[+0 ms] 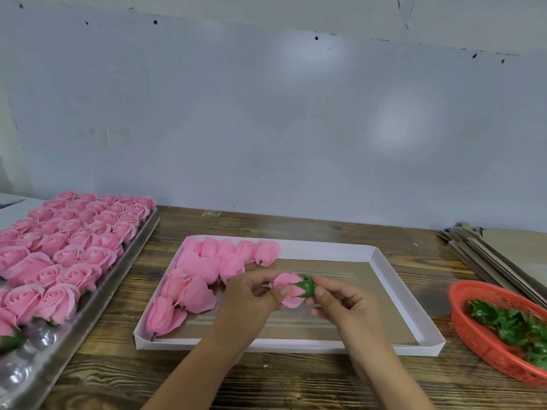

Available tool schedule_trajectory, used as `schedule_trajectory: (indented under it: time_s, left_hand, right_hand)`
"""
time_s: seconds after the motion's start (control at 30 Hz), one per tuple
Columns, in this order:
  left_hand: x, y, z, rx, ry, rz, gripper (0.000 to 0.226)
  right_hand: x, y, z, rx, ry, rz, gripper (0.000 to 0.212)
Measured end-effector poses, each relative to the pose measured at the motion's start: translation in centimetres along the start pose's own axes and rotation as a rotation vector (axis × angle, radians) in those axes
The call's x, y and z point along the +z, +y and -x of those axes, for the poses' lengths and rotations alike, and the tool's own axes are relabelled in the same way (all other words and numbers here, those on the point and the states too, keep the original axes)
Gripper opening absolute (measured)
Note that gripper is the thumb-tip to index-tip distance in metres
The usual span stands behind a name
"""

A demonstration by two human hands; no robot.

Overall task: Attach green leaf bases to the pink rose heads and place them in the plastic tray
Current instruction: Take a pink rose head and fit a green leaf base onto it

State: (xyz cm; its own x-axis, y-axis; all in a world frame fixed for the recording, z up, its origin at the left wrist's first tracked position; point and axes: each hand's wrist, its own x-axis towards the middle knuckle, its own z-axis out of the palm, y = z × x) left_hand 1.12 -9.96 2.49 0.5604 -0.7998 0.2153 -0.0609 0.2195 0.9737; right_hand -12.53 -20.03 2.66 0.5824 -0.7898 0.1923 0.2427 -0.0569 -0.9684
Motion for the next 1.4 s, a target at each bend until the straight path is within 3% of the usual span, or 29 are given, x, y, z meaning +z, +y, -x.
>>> schedule_trajectory:
  time_s: [0.4,0.53,0.7,0.87,1.0,1.13,1.4]
  left_hand:
    - [0.16,-0.13,-0.01,0.103,-0.018,-0.147,0.051]
    - [0.02,-0.12,-0.09,0.092,0.006,-0.119,0.039]
    - [0.12,-0.07,0.03,0.063,-0.009,-0.161,0.051]
    - [0.02,0.13,0.02,0.084,0.053,-0.102,0.033]
    - [0.08,0.50,0.22,0.108,0.038,-0.089,0.038]
    - [0.08,0.14,0.21,0.106,0.031,-0.109,0.026]
    - [-0.07,0.06,0.19,0.085,0.018,-0.103,0.024]
  right_hand:
    - [0.02,0.08,0.02,0.054,-0.063,0.095,0.022]
    - [-0.21,0.33,-0.23,0.043,0.021,0.154,0.018]
    - [-0.61,0.50,-0.49,0.059,0.104,0.142,0.014]
    - [-0.52,0.57,-0.38,0.062,0.090,0.146,0.013]
    - [-0.46,0.56,-0.39,0.063,0.066,0.137,0.014]
    - [-0.52,0.65,-0.34,0.060,0.054,0.127,0.012]
    - [-0.59,0.59,-0.25,0.037,0.028,0.130,0.012]
